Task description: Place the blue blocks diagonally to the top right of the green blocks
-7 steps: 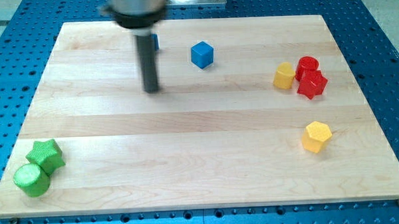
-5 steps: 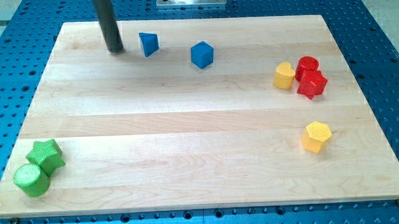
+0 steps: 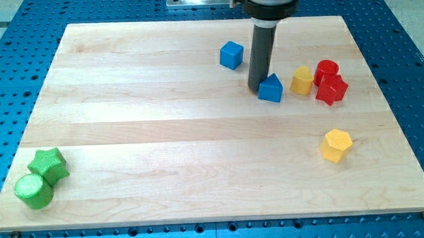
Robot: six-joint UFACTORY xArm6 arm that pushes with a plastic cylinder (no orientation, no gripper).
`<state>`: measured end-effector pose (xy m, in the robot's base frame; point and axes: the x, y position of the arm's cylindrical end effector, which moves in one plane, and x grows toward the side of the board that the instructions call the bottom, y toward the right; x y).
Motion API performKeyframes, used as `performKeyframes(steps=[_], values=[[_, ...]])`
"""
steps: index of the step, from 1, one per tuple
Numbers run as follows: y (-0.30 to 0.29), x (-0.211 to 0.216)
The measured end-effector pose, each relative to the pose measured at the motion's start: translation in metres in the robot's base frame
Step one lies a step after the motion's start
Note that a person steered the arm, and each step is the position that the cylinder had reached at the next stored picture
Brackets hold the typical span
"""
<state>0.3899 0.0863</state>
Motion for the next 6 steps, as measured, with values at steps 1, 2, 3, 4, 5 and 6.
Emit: performKeyframes(steps=[1, 2, 3, 4, 5, 6], values=[[-0.030, 0.026], [0.010, 0.027], [0.018, 0.028], [-0.109, -0.033], [-0.144, -0.091], [-0.071, -0.068]])
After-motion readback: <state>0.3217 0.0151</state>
